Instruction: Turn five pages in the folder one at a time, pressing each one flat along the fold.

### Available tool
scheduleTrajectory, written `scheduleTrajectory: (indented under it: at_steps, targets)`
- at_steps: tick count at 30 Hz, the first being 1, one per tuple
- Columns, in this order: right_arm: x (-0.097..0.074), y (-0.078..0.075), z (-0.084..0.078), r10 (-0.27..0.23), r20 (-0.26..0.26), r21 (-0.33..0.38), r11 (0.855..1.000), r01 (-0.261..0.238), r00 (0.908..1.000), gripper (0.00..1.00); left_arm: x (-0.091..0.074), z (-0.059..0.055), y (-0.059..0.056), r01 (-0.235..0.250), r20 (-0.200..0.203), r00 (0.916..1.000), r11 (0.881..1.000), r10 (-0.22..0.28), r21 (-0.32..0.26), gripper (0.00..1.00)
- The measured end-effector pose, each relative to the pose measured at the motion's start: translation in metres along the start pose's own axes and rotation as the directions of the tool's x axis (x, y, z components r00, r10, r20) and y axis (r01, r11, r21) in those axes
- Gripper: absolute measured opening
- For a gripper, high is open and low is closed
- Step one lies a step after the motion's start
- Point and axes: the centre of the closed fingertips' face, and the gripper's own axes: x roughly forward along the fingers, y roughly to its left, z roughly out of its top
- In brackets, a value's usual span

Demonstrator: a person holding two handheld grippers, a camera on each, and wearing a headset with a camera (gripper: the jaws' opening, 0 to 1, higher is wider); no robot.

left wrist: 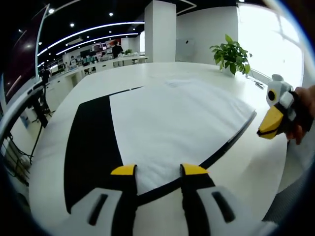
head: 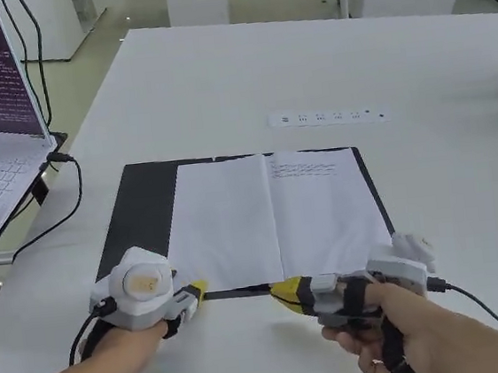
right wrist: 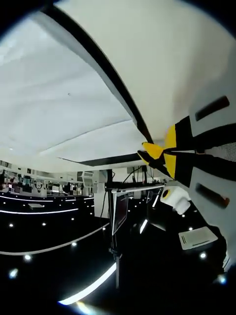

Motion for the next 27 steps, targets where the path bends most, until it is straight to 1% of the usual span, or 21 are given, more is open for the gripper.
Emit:
scheduleTrajectory:
  at_steps: [1,2,3,4,6,7,9,12,14,15,16,17,18,20,21,22,23,24,25,26,27]
  targets:
    - [-0.005,0.004,-0.003,0.007,0.009,-0.001,1.000,-0.007,0.9999,0.00,0.000,0.000,-0.002,0.001,-0.012,0.9999,1.000,-0.001,0.001,0.38]
    - [-0.008,0.007,-0.002,0.015,0.022,-0.006,1.000,-0.015,0.9997,0.00,0.000,-0.001,-0.004,0.006,-0.025,0.9997,1.000,-0.006,0.001,0.40]
    - [-0.011,0.009,-0.001,0.025,0.033,-0.008,1.000,-0.024,0.9992,0.00,-0.002,-0.001,-0.007,0.015,-0.044,0.9989,1.000,-0.016,-0.017,0.41]
    - [-0.016,0.012,0.000,0.034,0.042,-0.016,0.999,-0.033,0.9986,0.00,-0.004,-0.001,-0.010,0.020,-0.051,0.9985,0.999,-0.021,-0.031,0.42]
    - [-0.025,0.022,0.000,0.054,0.071,-0.047,0.998,-0.050,0.9960,0.00,-0.012,0.006,-0.014,0.028,-0.025,0.9993,0.999,-0.029,-0.037,0.44]
    - [-0.029,0.027,0.002,0.063,0.091,-0.061,0.996,-0.058,0.9939,0.00,-0.017,0.013,-0.017,0.038,0.006,0.9993,0.998,-0.038,-0.040,0.44]
    - [-0.042,0.039,0.003,0.093,0.121,-0.078,0.993,-0.084,0.9883,0.00,-0.025,0.019,-0.021,0.053,0.028,0.9983,0.997,-0.052,-0.058,0.45]
    - [-0.062,0.052,0.014,0.117,0.198,-0.126,0.988,-0.093,0.9731,0.00,-0.041,0.028,-0.026,0.070,0.059,0.9960,0.996,-0.066,-0.062,0.47]
    - [-0.077,0.060,0.026,0.131,0.264,-0.140,0.986,-0.096,0.9557,0.00,-0.050,0.032,-0.026,0.067,0.071,0.9956,0.995,-0.062,-0.069,0.50]
    - [-0.088,0.063,0.034,0.139,0.302,-0.156,0.983,-0.095,0.9432,0.00,-0.056,0.035,-0.025,0.064,0.081,0.9951,0.994,-0.057,-0.091,0.52]
    - [-0.094,0.066,0.039,0.143,0.329,-0.162,0.982,-0.093,0.9334,0.00,-0.060,0.036,-0.025,0.064,0.088,0.9946,0.993,-0.055,-0.102,0.53]
    - [-0.105,0.070,0.045,0.144,0.374,-0.180,0.980,-0.081,0.9164,0.01,-0.064,0.038,-0.025,0.063,0.094,0.9942,0.992,-0.053,-0.111,0.55]
    - [-0.112,0.071,0.050,0.137,0.402,-0.195,0.979,-0.061,0.9052,0.03,-0.071,0.040,-0.025,0.062,0.099,0.9938,0.991,-0.051,-0.115,0.56]
    - [-0.126,0.072,0.058,0.116,0.464,-0.214,0.977,-0.016,0.8781,0.08,-0.078,0.043,-0.022,0.051,0.109,0.9933,0.991,-0.038,-0.121,0.57]
    - [-0.136,0.073,0.064,0.106,0.503,-0.251,0.968,0.027,0.8580,0.09,-0.085,0.045,-0.020,0.045,0.117,0.9927,0.990,-0.029,-0.133,0.58]
    - [-0.146,0.073,0.068,0.089,0.536,-0.268,0.961,0.069,0.8397,0.10,-0.092,0.049,-0.019,0.036,0.131,0.9912,0.987,-0.016,-0.155,0.58]
    - [-0.153,0.072,0.071,0.072,0.559,-0.278,0.955,0.105,0.8260,0.12,-0.096,0.050,-0.017,0.027,0.139,0.9903,0.986,-0.003,-0.167,0.59]
    - [-0.160,0.070,0.075,0.051,0.582,-0.297,0.942,0.154,0.8119,0.15,-0.100,0.051,-0.016,0.022,0.142,0.9899,0.985,0.002,-0.168,0.62]
    - [-0.170,0.068,0.079,0.028,0.621,-0.316,0.923,0.218,0.7834,0.18,-0.105,0.051,-0.015,0.016,0.146,0.9893,0.984,0.010,-0.178,0.64]
    - [-0.175,0.067,0.081,0.023,0.639,-0.332,0.910,0.249,0.7690,0.20,-0.107,0.051,-0.014,0.009,0.146,0.9892,0.983,0.018,-0.185,0.66]
    - [-0.180,0.067,0.082,0.014,0.649,-0.346,0.896,0.279,0.7603,0.23,-0.110,0.051,-0.012,0.001,0.144,0.9892,0.981,0.027,-0.192,0.69]
